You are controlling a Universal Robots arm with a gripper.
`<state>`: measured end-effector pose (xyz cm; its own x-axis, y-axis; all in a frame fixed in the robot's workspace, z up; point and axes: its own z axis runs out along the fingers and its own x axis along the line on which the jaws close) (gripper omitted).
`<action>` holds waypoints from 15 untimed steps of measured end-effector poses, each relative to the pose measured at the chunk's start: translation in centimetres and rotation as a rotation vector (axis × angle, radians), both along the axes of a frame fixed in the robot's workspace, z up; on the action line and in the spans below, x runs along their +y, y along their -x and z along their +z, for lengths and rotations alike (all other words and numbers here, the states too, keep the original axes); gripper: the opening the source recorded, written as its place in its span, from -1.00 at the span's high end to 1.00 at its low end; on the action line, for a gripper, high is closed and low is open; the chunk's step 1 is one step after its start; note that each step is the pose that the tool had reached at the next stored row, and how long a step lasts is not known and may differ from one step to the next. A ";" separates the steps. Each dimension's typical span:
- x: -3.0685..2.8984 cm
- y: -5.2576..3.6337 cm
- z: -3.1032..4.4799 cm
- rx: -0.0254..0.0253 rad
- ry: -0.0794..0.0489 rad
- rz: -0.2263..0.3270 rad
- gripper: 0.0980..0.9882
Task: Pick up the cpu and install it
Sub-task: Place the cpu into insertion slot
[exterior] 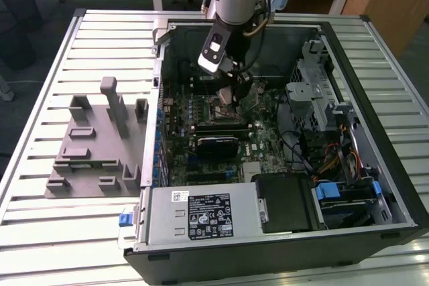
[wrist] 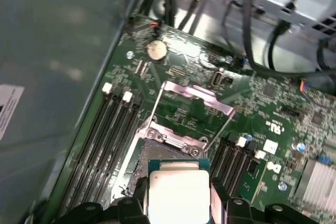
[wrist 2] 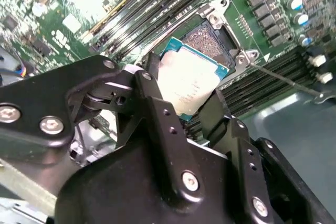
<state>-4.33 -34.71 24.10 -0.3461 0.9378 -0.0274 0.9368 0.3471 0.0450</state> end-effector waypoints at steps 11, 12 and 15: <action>0.00 0.00 -0.16 -0.0001 0.000 -0.199 0.00; 0.00 0.00 -0.18 0.0000 0.000 -0.218 0.00; 0.00 0.00 -0.26 -0.0001 0.000 -0.272 0.00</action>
